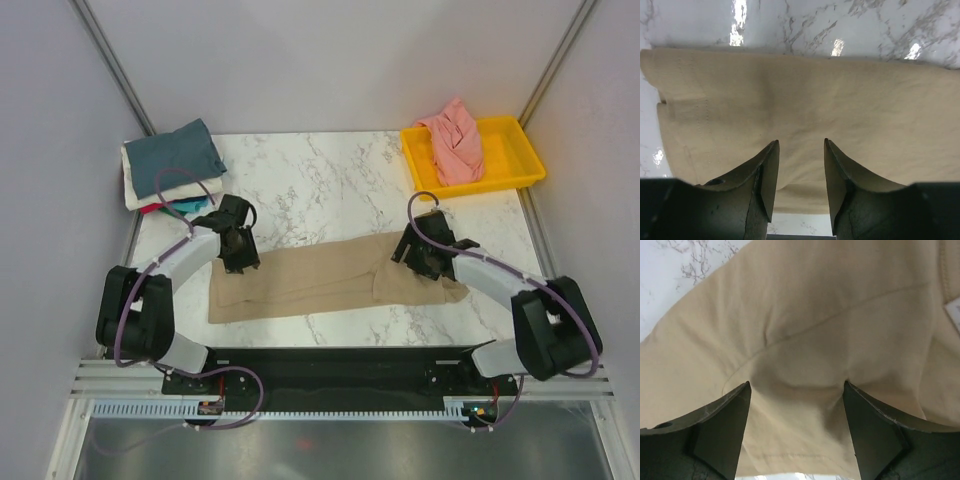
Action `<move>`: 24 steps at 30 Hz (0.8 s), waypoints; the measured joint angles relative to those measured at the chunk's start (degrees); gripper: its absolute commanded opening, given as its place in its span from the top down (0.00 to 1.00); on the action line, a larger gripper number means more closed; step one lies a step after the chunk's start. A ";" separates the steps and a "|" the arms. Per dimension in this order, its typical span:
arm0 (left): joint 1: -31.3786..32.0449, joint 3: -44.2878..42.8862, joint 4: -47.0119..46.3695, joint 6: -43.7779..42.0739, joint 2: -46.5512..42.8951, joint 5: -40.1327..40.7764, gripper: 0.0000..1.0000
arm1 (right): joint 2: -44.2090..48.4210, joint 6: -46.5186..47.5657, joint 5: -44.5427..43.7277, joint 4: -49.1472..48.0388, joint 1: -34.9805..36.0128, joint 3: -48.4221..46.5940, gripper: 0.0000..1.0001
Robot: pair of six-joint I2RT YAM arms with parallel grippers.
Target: Fold and stack the t-shirts
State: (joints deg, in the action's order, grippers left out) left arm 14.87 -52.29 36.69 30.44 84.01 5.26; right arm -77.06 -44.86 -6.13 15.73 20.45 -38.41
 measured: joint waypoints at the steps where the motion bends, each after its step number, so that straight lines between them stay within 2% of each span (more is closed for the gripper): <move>1: 0.00 0.31 0.02 0.48 1.01 -0.37 0.53 | -2.86 0.09 0.48 -0.17 0.07 -1.42 0.18; 7: 0.00 2.27 -1.60 2.12 5.75 -2.82 0.54 | -16.48 1.14 2.45 -0.09 0.09 -13.25 0.16; 13: -0.07 3.15 -3.19 2.56 5.31 -4.81 0.55 | -26.40 1.88 4.35 -0.48 0.09 -24.30 0.16; 16: -0.11 4.55 -5.01 2.99 4.24 -6.27 0.55 | -33.64 2.75 6.19 0.02 0.44 -33.59 0.16; 19: -0.07 6.47 -7.37 3.52 2.75 -8.31 0.57 | -43.50 4.04 8.13 1.77 1.49 -47.67 0.16; 24: 1.25 9.79 -10.78 4.85 0.09 -11.19 0.57 | -55.56 4.70 10.75 3.50 3.39 -65.70 0.17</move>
State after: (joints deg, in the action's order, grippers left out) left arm 16.12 -42.50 25.91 35.29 84.09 -5.93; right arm -132.62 -40.16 4.62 19.22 23.83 -104.12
